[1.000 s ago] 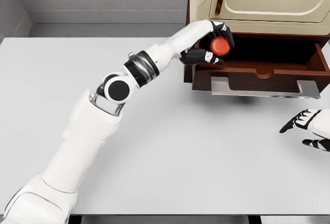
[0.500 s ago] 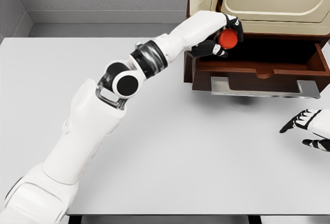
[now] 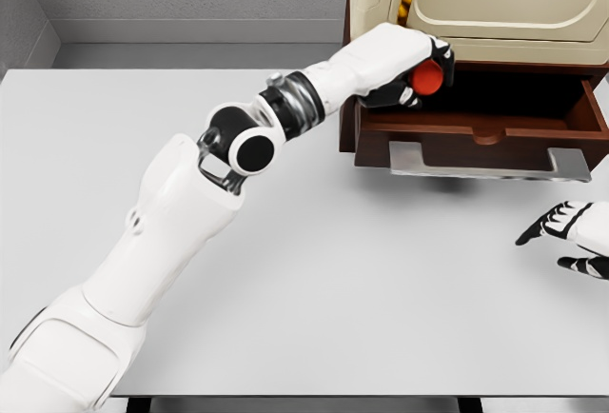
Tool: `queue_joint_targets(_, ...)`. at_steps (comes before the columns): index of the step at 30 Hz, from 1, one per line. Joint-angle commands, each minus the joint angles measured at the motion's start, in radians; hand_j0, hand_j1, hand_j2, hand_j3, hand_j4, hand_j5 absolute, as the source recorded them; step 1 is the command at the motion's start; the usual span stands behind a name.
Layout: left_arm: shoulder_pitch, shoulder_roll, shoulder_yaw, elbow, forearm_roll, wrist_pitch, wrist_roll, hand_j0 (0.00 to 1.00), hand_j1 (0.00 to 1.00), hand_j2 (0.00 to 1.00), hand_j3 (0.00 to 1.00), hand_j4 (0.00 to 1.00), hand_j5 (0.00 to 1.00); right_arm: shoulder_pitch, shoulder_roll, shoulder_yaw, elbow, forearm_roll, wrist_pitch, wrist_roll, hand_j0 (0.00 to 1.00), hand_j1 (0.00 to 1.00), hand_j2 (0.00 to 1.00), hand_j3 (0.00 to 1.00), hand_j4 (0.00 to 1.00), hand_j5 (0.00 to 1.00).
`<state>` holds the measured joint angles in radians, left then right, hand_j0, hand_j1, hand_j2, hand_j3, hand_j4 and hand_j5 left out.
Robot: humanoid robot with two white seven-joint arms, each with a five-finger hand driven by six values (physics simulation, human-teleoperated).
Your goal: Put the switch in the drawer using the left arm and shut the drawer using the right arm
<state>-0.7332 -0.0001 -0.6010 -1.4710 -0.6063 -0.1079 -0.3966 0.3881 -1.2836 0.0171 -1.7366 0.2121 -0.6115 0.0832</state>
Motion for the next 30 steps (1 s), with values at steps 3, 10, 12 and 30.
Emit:
queue_joint_targets(3,0.000,0.000,-0.003,-0.018,-0.035,0.001,0.001,0.61,0.61,0.61,0.61,0.61,0.61,0.000,-0.002,0.000,-0.003,-0.007,0.001,0.000,0.69,0.69,0.69,0.69,0.69,0.69)
queue_joint_targets(10,0.002,0.000,-0.003,-0.032,-0.036,0.002,0.001,0.81,0.81,0.81,0.81,0.81,0.81,0.000,-0.002,0.000,-0.003,-0.007,0.001,0.000,0.69,0.69,0.69,0.69,0.69,0.69)
queue_joint_targets(12,0.002,0.000,-0.003,-0.032,-0.036,0.001,0.001,0.81,0.81,0.81,0.81,0.81,0.81,0.000,-0.003,0.000,-0.003,-0.007,0.001,0.000,0.69,0.69,0.69,0.69,0.69,0.69)
queue_joint_targets(30,0.018,0.000,-0.011,-0.242,0.017,-0.087,-0.002,1.00,1.00,1.00,1.00,1.00,1.00,-0.002,-0.003,0.000,0.009,-0.005,0.001,0.000,0.70,0.70,0.70,0.70,0.70,0.70)
